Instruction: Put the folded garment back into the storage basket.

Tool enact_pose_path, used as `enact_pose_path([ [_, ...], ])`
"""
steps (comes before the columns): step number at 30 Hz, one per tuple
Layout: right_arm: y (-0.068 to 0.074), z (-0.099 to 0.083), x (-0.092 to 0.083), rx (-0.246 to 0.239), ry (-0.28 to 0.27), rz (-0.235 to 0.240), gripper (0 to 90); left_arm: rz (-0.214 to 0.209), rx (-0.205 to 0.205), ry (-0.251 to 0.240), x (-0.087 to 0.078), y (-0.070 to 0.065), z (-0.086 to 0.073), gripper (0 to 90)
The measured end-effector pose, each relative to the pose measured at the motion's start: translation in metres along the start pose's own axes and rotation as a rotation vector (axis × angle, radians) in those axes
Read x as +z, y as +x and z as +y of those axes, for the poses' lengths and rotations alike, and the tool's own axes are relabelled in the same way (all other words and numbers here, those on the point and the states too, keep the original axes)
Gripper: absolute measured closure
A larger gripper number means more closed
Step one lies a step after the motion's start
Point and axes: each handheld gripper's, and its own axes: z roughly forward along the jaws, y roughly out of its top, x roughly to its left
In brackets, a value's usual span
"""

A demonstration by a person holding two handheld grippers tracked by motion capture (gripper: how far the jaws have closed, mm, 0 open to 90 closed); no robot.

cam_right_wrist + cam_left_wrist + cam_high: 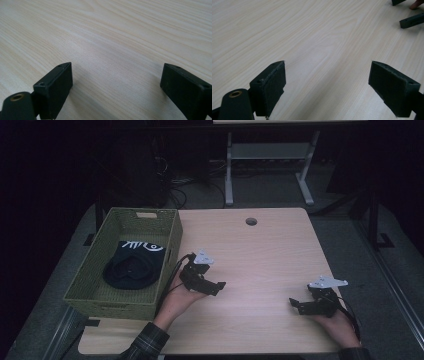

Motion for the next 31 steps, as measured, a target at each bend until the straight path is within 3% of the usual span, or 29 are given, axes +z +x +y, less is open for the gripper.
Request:
enact_pose_path([
  [10, 0.000, 0.000, 0.000, 0.002, 0.000, 0.000, 10.4, 0.031, 0.003, 0.040, 0.023, -0.002, -0.025, 13.5],
  [15, 0.000, 0.000, 0.000, 0.000, 0.000, 0.000, 10.4, 0.026, -0.003, 0.069, 0.032, 0.000, -0.037, 13.2],
  [18, 0.000, 0.000, 0.000, 0.000, 0.000, 0.002, 10.4, 0.047, 0.014, 0.087, 0.036, 0.002, -0.043, 13.0],
  [21, 0.000, 0.000, 0.000, -0.002, 0.000, 0.003, 10.4, 0.046, 0.007, 0.103, 0.039, 0.002, -0.048, 13.0],
  [24, 0.000, 0.000, 0.000, -0.001, -0.001, 0.003, 10.4, 0.056, 0.027, 0.120, 0.041, 0.003, -0.050, 13.0],
  [31, 0.000, 0.000, 0.000, -0.005, 0.000, 0.005, 10.4, 0.059, 0.030, 0.112, 0.040, 0.002, -0.052, 12.5],
])
